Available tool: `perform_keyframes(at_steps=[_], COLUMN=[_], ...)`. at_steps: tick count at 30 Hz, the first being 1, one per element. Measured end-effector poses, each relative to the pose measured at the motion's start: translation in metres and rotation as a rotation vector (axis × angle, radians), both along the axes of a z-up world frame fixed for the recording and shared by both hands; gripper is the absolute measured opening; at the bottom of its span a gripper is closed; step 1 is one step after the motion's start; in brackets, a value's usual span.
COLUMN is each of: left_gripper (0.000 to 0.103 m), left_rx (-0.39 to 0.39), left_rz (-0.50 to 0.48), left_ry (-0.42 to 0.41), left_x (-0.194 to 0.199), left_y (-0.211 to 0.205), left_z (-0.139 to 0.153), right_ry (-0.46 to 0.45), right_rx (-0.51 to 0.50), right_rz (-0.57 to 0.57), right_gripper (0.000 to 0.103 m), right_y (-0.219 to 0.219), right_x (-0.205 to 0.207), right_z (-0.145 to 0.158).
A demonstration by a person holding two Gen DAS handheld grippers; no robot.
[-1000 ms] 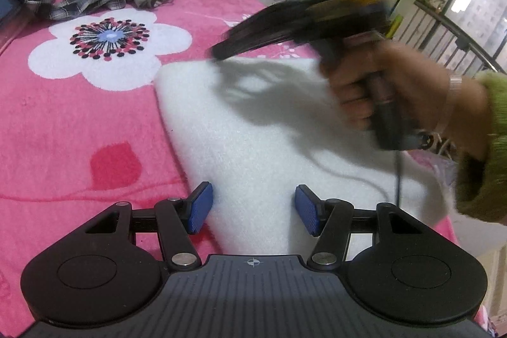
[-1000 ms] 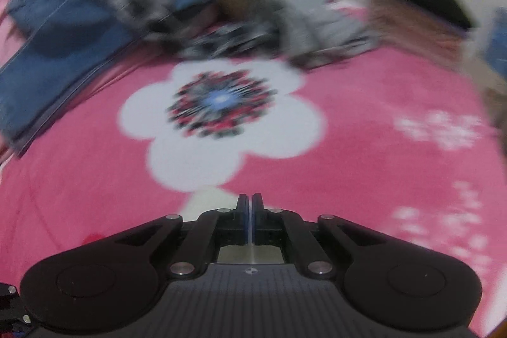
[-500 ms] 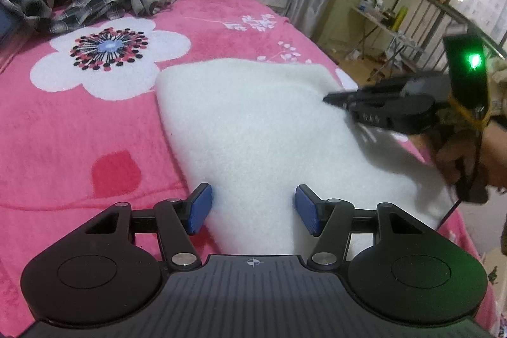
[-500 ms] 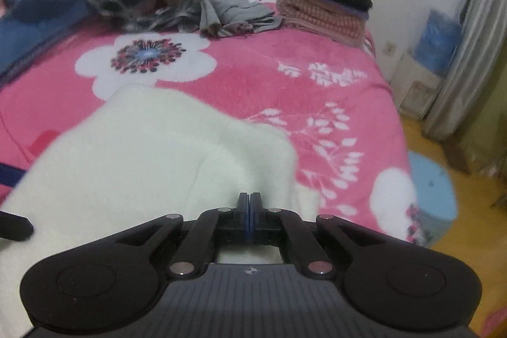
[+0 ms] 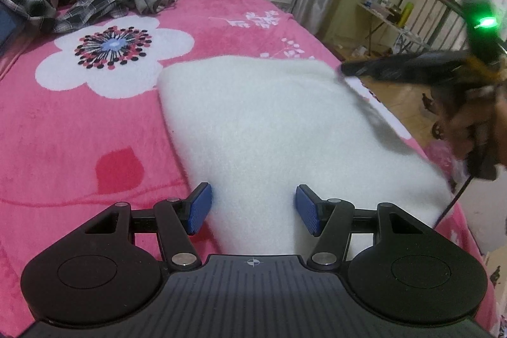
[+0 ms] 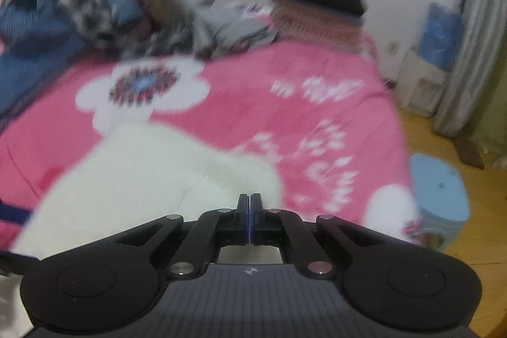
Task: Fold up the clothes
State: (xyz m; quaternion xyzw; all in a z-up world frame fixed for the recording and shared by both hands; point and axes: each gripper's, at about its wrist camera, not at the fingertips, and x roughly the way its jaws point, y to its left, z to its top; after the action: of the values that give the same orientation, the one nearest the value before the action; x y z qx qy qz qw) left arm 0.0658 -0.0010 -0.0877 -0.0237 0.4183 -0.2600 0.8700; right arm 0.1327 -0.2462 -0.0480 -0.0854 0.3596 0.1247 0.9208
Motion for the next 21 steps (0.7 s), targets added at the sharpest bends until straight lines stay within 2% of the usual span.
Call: perform_keyframes(at_steps=[3, 7, 9, 11, 12, 15, 17, 19, 21], left_gripper=[0.058, 0.058, 0.058, 0.058, 0.058, 0.058, 0.058, 0.057, 0.057], left_rx=[0.009, 0.019, 0.025, 0.035, 0.04, 0.062, 0.068, 0.085, 0.121], left_rz=[-0.004, -0.004, -0.005, -0.015, -0.022, -0.062, -0.105, -0.185, -0.262], left_ry=[-0.005, -0.011, -0.018, -0.034, -0.043, -0.101, -0.154, -0.186, -0.208], left_x=[-0.001, -0.002, -0.003, -0.006, -0.008, -0.02, -0.031, -0.044, -0.056], left_y=[-0.002, -0.004, -0.005, -0.006, -0.006, -0.007, -0.008, -0.015, -0.027], left_z=[0.001, 0.002, 0.002, 0.004, 0.006, 0.012, 0.018, 0.017, 0.012], right_ry=[-0.02, -0.003, 0.027, 0.088, 0.078, 0.106, 0.089, 0.062, 0.047], right_rx=[0.011, 0.095, 0.089, -0.041, -0.068, 0.078, 0.091, 0.093, 0.158], right_rz=[0.014, 0.158, 0.224, 0.211, 0.213, 0.144, 0.125, 0.14, 0.202], right_gripper=[0.0, 0.0, 0.0, 0.0, 0.0, 0.0, 0.0, 0.0, 0.0], right_y=[-0.013, -0.012, -0.006, 0.002, 0.0, -0.019, -0.024, -0.028, -0.031], right_x=[-0.025, -0.066, -0.078, -0.075, -0.076, -0.07, -0.07, -0.074, -0.082], right_z=[0.026, 0.04, 0.027, -0.008, -0.023, -0.015, -0.002, 0.012, 0.022])
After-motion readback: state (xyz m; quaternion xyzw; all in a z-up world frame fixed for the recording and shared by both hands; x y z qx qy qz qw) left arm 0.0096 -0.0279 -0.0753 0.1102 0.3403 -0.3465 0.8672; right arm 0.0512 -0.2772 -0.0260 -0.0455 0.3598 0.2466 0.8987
